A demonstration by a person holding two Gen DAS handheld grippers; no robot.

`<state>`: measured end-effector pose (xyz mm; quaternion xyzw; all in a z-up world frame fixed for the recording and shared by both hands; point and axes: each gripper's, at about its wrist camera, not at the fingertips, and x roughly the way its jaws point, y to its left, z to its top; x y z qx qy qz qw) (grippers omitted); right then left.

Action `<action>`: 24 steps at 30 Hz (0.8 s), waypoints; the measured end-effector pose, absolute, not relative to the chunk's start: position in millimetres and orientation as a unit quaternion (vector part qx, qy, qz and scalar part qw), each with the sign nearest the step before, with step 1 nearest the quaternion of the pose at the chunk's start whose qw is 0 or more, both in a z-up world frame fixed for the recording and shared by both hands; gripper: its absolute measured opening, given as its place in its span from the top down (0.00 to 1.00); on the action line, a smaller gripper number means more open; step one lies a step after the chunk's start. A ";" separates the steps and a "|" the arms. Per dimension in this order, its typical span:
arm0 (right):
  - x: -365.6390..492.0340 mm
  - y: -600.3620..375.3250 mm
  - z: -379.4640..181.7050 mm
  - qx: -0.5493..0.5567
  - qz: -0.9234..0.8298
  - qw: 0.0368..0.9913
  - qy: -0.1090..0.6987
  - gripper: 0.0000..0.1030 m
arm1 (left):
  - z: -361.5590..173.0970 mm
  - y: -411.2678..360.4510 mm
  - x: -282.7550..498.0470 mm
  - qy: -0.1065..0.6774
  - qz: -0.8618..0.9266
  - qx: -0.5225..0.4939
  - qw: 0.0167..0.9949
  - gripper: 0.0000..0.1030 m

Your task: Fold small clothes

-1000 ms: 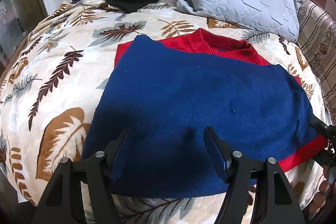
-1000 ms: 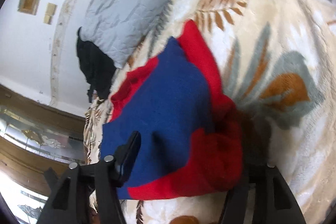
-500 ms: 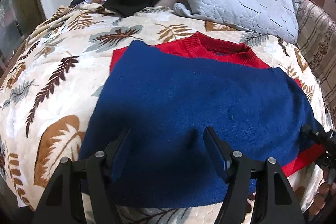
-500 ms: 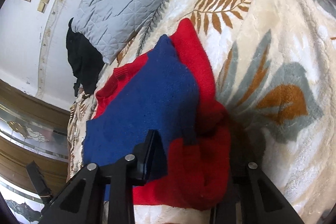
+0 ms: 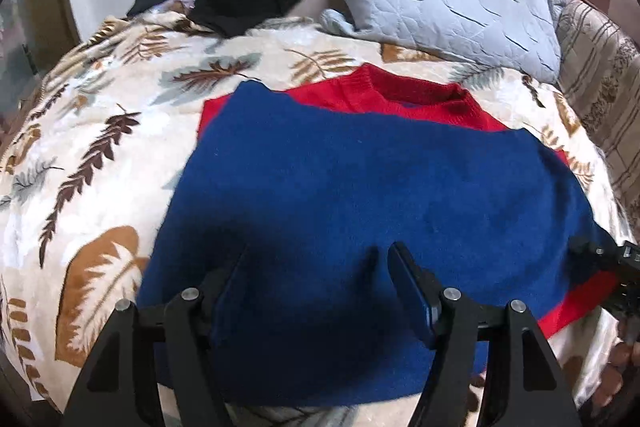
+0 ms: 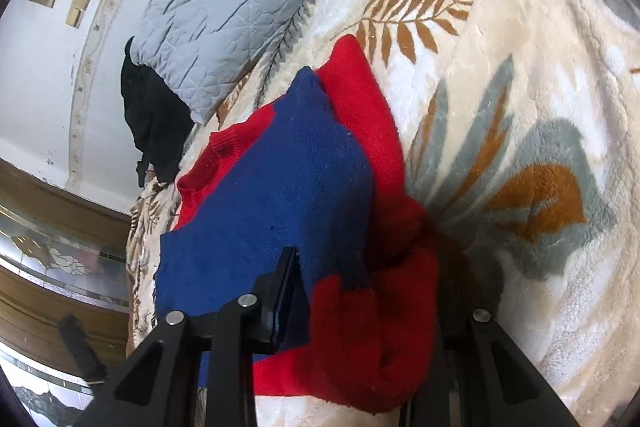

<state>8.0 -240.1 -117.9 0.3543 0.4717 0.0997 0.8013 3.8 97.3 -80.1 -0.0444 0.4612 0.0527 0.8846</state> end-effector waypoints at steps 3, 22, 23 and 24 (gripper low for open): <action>8.0 -241.4 -118.2 0.368 0.099 0.797 0.468 0.66 | -101.0 94.5 14.6 0.494 0.053 -0.020 0.867 0.30; 8.1 -244.1 -127.2 0.385 0.091 0.780 0.486 0.76 | -91.8 96.7 12.4 0.500 0.046 -0.039 0.864 0.30; 7.5 -245.0 -129.2 0.391 0.091 0.776 0.487 0.77 | -98.6 97.5 15.7 0.509 0.047 -0.038 0.858 0.30; 6.5 -246.7 -131.1 0.398 0.093 0.773 0.486 0.77 | -98.4 96.3 14.0 0.501 0.048 -0.034 0.864 0.30</action>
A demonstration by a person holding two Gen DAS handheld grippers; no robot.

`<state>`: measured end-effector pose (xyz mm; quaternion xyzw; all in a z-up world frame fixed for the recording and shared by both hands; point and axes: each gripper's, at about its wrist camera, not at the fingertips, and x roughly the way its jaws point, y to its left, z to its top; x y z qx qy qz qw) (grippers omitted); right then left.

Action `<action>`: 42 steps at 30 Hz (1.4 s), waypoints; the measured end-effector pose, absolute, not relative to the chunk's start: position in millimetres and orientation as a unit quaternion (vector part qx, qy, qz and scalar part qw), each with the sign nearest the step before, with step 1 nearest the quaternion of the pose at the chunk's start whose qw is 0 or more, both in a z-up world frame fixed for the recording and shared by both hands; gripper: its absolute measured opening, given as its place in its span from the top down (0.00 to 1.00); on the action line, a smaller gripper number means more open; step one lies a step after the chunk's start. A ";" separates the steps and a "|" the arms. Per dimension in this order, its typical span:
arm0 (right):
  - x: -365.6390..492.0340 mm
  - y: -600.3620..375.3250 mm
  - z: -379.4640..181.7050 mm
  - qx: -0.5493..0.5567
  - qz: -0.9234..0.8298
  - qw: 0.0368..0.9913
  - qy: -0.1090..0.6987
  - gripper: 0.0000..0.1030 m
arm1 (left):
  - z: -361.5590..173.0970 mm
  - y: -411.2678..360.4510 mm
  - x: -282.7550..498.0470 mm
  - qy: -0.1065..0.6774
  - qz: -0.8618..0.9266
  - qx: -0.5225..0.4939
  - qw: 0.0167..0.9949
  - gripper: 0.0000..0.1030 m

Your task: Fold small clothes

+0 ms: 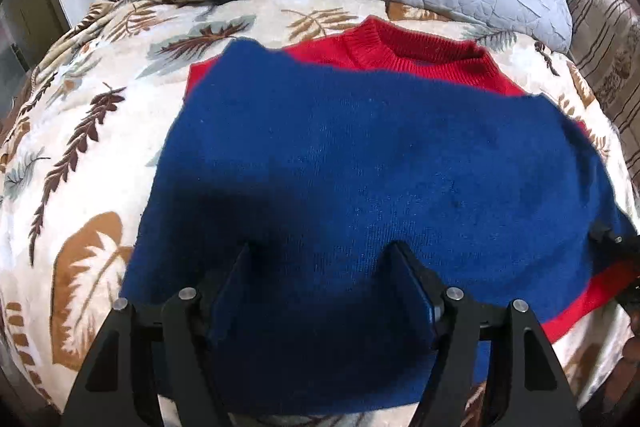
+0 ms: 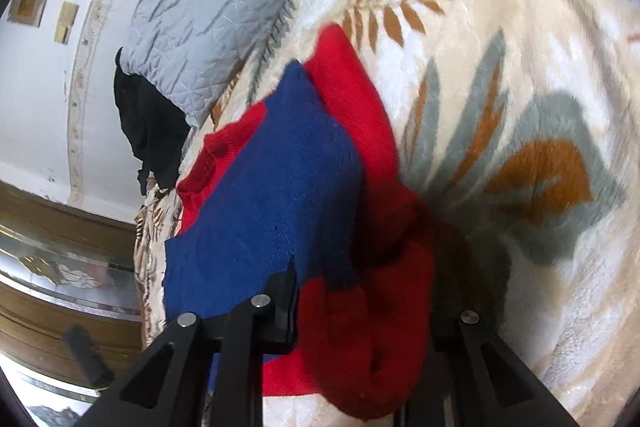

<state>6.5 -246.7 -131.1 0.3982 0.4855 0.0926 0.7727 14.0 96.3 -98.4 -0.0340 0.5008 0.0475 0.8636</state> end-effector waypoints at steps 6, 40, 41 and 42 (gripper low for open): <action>8.1 -243.8 -129.8 0.387 0.090 0.772 0.497 0.77 | -95.4 95.1 11.3 0.500 0.045 -0.032 0.864 0.29; 1.3 77.5 -12.0 -0.150 0.203 0.883 0.395 0.83 | -52.0 307.3 -81.7 0.388 0.187 -0.261 0.864 0.26; -2.6 97.7 -33.3 -0.184 0.212 0.870 0.404 0.83 | -55.7 314.0 -83.5 0.390 0.188 -0.272 0.859 0.26; -3.5 112.9 -58.1 -0.204 0.220 0.852 0.429 0.83 | -59.2 315.6 -84.1 0.392 0.189 -0.278 0.857 0.26</action>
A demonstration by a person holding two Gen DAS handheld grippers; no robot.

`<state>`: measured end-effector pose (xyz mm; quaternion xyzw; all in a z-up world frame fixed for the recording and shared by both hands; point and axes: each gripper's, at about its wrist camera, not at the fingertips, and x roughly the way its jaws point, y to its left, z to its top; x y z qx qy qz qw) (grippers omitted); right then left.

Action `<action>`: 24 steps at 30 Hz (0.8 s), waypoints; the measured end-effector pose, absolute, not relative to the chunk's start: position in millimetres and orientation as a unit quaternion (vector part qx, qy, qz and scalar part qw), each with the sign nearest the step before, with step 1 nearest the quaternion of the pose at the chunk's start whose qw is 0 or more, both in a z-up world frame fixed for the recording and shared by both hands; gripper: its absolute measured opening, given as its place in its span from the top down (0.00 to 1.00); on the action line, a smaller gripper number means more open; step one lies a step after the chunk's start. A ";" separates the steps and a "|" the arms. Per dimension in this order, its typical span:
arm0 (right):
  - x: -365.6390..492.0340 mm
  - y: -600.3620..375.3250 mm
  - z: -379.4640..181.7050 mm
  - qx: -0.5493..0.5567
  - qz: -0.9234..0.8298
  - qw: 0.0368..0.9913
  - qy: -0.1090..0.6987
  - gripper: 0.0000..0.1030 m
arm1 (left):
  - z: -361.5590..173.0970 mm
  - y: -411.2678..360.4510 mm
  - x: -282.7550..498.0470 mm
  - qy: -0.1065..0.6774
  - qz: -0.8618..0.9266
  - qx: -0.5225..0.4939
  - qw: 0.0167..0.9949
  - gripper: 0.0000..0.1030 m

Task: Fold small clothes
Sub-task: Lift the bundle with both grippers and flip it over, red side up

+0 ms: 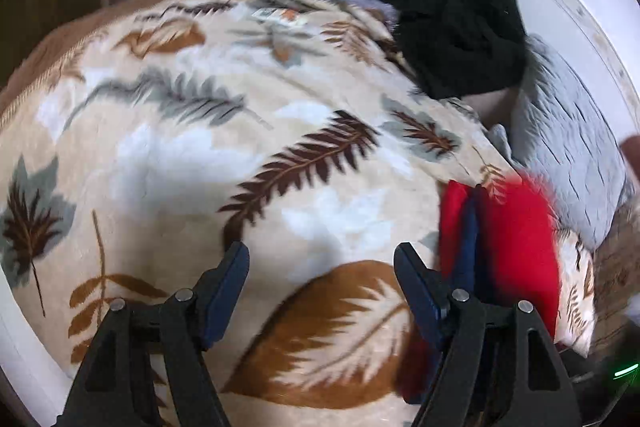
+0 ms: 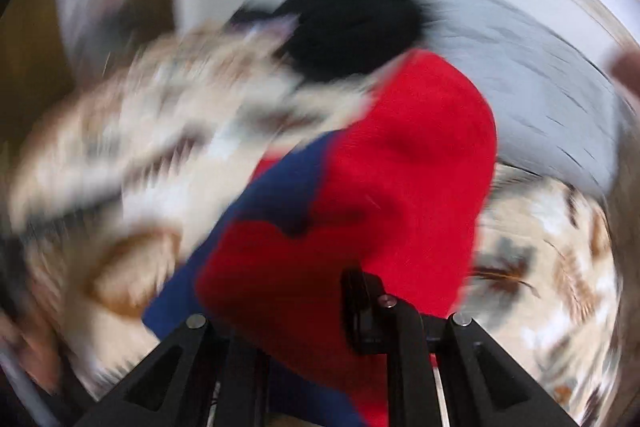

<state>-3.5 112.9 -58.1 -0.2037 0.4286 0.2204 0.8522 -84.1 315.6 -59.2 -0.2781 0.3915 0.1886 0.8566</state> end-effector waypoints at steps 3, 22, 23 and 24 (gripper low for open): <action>-5.4 125.9 -73.4 -0.208 0.218 0.845 0.441 0.83 | -59.7 312.8 -83.4 0.390 0.180 -0.273 0.860 0.26; -21.8 144.5 -71.7 -0.165 0.282 0.849 0.415 0.18 | -60.6 311.3 -73.9 0.384 0.143 -0.270 0.871 0.26; -26.3 146.3 -72.1 -0.171 0.285 0.849 0.411 0.18 | -59.9 310.6 -73.9 0.383 0.141 -0.269 0.872 0.26; -33.4 146.9 -72.6 -0.174 0.290 0.850 0.404 0.18 | -59.4 310.6 -74.4 0.380 0.136 -0.272 0.873 0.26</action>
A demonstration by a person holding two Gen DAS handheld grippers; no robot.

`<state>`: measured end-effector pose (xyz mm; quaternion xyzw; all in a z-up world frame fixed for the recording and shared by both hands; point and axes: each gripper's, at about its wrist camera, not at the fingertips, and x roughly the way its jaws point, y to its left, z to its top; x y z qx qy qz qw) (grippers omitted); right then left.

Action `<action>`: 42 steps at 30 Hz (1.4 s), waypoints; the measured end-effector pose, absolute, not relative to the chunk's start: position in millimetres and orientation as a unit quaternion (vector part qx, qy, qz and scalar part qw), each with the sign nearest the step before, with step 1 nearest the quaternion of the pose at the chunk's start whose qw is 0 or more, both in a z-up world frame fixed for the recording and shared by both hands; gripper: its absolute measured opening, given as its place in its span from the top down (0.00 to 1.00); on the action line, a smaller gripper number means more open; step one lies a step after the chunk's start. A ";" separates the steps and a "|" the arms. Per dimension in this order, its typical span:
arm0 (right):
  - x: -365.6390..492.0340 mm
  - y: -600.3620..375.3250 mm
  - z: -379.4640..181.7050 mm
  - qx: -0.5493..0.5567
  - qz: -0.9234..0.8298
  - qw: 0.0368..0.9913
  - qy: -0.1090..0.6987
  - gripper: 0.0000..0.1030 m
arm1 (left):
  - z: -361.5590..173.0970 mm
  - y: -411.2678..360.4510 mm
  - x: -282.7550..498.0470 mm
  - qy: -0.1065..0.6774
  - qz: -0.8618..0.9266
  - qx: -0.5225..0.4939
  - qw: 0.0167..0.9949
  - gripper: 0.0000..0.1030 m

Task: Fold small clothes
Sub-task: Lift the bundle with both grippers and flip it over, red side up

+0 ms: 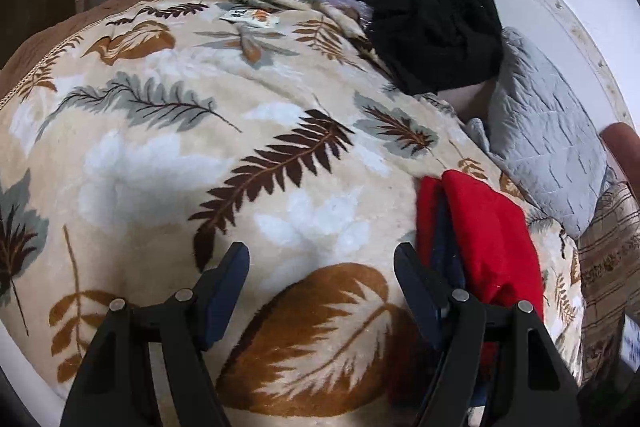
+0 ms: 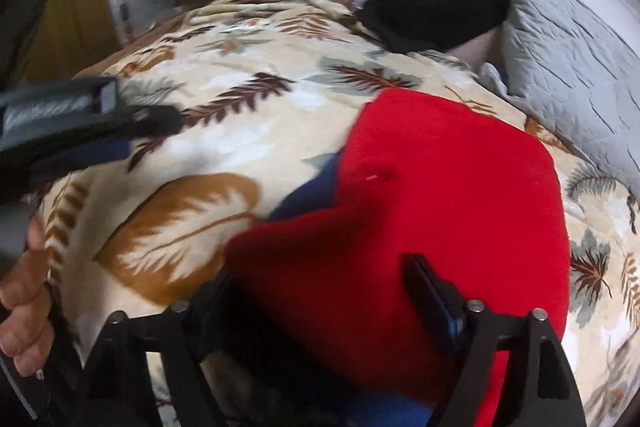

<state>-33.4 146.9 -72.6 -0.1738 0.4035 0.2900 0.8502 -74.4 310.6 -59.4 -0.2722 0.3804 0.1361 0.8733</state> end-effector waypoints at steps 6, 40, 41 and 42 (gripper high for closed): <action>-59.2 102.1 -55.8 -0.071 0.320 0.862 0.386 0.18 | -49.6 291.7 -70.5 0.381 0.057 -0.289 0.876 0.26; -57.3 -97.7 -75.1 0.221 0.216 0.852 0.424 0.17 | -93.3 226.8 -47.5 0.513 0.031 -0.292 0.807 0.86; -55.0 -99.9 -76.4 0.233 0.214 0.847 0.427 0.16 | -93.2 227.4 -46.7 0.514 0.030 -0.292 0.806 0.85; -51.9 -102.3 -78.6 0.252 0.216 0.838 0.433 0.16 | -92.1 229.3 -46.4 0.514 0.029 -0.293 0.806 0.84</action>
